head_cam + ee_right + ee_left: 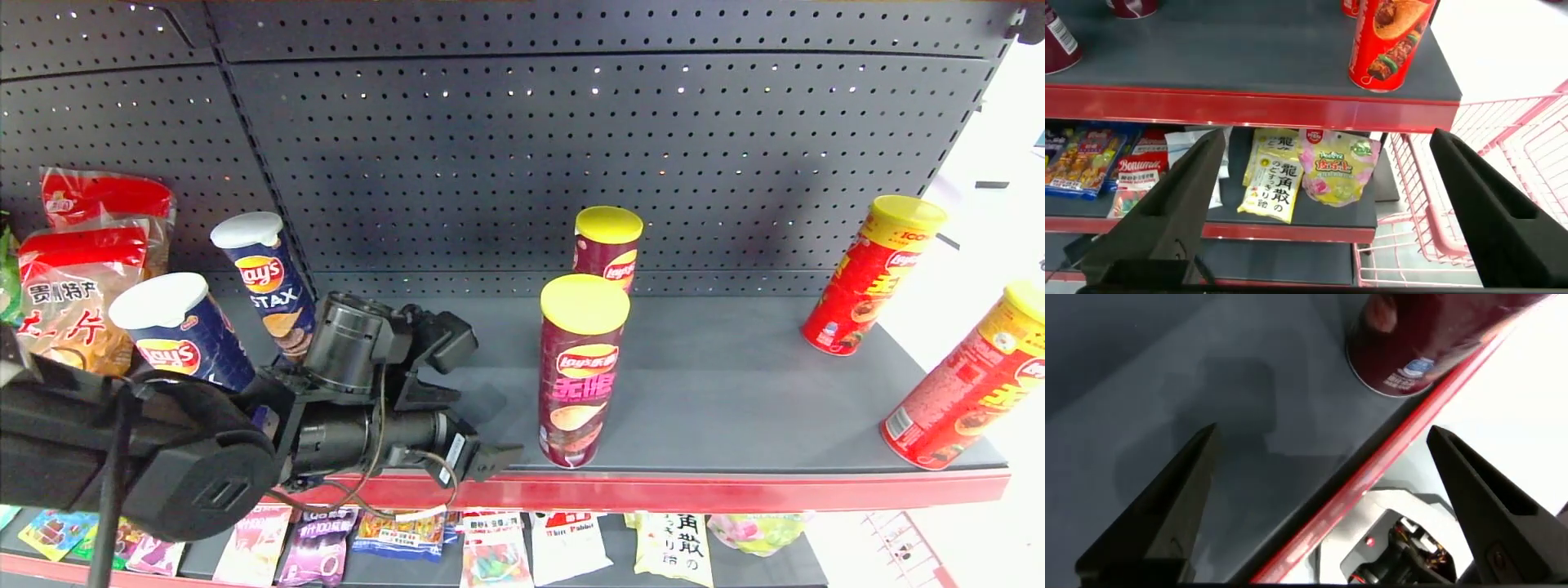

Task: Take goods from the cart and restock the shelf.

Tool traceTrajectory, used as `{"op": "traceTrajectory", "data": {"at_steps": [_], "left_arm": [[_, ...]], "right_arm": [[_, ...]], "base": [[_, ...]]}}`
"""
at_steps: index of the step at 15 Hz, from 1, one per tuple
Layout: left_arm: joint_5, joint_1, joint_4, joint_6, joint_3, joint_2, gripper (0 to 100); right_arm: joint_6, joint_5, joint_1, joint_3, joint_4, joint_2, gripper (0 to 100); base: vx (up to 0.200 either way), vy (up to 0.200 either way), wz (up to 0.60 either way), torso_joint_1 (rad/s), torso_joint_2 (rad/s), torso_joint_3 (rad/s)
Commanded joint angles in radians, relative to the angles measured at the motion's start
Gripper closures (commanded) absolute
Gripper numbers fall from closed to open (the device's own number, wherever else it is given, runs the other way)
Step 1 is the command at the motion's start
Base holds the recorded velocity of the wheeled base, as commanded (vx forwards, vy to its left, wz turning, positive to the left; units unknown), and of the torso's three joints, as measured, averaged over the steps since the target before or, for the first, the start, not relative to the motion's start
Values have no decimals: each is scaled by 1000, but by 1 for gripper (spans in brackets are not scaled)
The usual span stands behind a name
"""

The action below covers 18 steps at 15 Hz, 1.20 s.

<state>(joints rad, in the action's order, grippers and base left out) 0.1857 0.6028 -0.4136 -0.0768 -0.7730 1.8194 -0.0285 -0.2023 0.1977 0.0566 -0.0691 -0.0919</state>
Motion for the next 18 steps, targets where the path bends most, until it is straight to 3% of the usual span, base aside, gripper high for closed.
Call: {"op": "traceTrajectory", "data": {"at_steps": [1,4,18], "left_arm": [[-11,0,-1,-1,-22,26,0],[-37,2,-2,-1,-65,49,0],[-46,15,1,0,-124,95,0]], "right_arm": [[-1,0,2,0,0,-8,0],[-1,0,3,0,0,-8,0],[-1,0,5,0,0,-8,0]], "base": [[0,0,0,0,0,0],[0,0,0,0,0,0],[0,0,0,0,0,0]]}}
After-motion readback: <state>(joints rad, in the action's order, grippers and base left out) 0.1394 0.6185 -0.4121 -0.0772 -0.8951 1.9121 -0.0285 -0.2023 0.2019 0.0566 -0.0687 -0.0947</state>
